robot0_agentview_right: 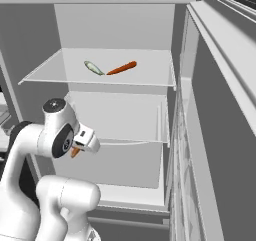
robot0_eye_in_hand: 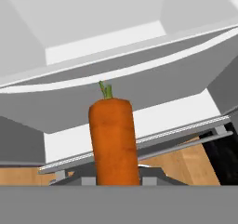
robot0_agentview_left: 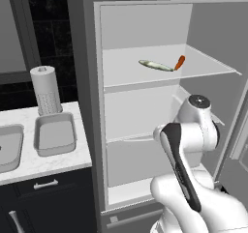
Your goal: Place one carrot and one fish in each tupperware on the nearby counter, to pack two identical lunches.
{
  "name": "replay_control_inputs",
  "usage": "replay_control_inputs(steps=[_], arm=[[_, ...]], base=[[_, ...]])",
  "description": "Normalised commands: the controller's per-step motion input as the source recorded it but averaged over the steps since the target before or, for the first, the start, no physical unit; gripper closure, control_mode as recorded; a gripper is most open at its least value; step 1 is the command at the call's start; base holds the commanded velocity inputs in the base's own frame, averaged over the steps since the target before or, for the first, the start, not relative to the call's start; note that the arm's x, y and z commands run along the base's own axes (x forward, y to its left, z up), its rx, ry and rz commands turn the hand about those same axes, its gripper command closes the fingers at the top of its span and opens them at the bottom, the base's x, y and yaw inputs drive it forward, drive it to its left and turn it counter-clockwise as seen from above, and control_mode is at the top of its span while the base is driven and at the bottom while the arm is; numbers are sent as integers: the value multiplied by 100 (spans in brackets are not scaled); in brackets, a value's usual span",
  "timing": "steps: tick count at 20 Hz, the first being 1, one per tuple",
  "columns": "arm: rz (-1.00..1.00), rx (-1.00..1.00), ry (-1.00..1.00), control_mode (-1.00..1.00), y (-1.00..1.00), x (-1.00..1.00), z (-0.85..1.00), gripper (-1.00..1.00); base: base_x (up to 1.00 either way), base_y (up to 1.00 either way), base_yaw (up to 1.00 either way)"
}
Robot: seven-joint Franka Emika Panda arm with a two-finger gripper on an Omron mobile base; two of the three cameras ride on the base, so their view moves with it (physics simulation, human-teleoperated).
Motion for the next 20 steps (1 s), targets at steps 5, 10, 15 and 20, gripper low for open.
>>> replay_control_inputs(steps=[5,10,15,20], arm=[[0,0,5,100,0,-60,2,100],[0,0,0,100,0,0,0,100],[0,0,0,100,0,0,0,100],[0,0,0,100,0,0,0,100]], base=[[-40,0,1],[-100,43,10],[-27,100,4],[47,100,0]])
